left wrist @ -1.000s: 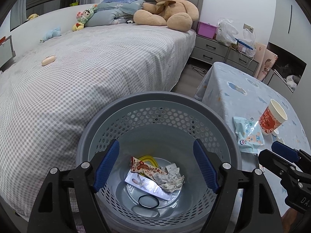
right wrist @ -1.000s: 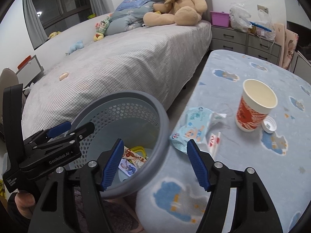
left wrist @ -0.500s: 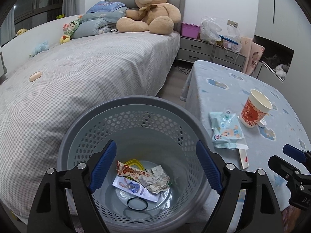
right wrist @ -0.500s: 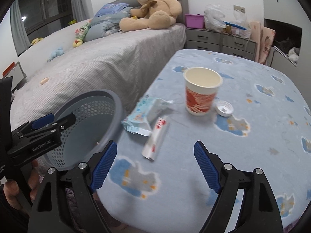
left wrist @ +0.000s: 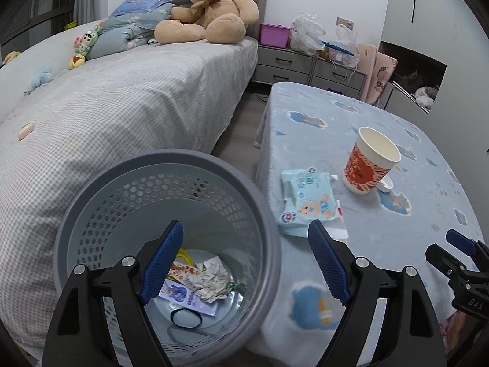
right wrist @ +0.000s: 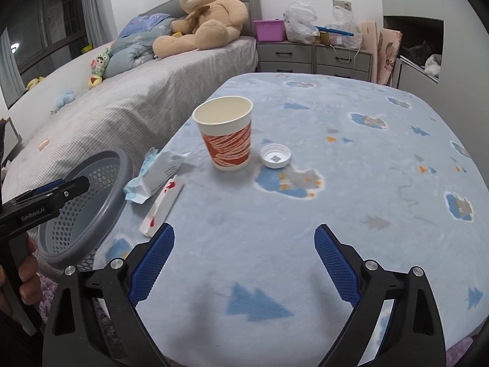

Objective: Collect trash
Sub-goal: 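Withdraw both tools from the basket back toward the table, then grasp the blue baby-wipes pack with the left tool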

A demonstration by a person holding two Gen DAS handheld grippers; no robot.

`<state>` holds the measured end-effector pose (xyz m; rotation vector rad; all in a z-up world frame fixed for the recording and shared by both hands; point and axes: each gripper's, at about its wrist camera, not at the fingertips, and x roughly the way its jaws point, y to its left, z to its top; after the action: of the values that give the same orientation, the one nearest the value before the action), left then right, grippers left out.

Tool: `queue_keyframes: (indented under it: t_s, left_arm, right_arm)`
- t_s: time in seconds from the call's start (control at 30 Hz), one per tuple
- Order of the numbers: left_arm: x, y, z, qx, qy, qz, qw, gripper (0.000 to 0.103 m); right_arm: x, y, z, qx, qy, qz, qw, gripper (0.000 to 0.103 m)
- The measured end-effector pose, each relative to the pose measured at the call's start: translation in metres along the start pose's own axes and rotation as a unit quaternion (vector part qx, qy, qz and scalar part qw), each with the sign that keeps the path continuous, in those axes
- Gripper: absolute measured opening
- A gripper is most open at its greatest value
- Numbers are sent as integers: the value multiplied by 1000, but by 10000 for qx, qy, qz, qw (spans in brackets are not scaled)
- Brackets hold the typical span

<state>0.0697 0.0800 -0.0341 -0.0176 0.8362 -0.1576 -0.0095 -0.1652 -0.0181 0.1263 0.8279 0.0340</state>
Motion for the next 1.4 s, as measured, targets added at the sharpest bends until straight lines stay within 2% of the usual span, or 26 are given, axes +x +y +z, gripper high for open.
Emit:
queue_keyframes:
  t_s: [0.2,0.4,0.7,0.73,0.8,0.83,0.9,1.17,1.4]
  left_arm:
    - [26,-23,18,128,313,-2,9994,80]
    - [55,-50,35,399,557,89,9976,80]
    - [89,-69,40,651,787,286,9944,79]
    - [91,-70,40,681,801,293,9940,77]
    - [96,-73,40,752,847,315,9931,64]
    - [98,-74,40,782,880,318,9925,61]
    - [103,-77,38,843,955,299,9914,47]
    - [90,-80,38,894,689,114,9935,45]
    - [62,-69,46,771,298,20,9966,45]
  right_arm:
    - [7,-17,4,-32,-91,46,9999,94]
    - [12,-32,2,214,-103,318,9992,95]
    - [13,-41,-1,296,-80,534,9981,95]
    - [13,-41,-2,292,-77,538,9981,95]
    - [14,-42,-3,289,-66,547,9981,95]
    - [14,-42,-3,299,-59,555,9980,95]
    - [14,-44,-3,321,-51,565,9979,95]
    - [20,-45,-4,406,15,565,9976,95]
    - [30,-38,5,259,46,207,9994,95]
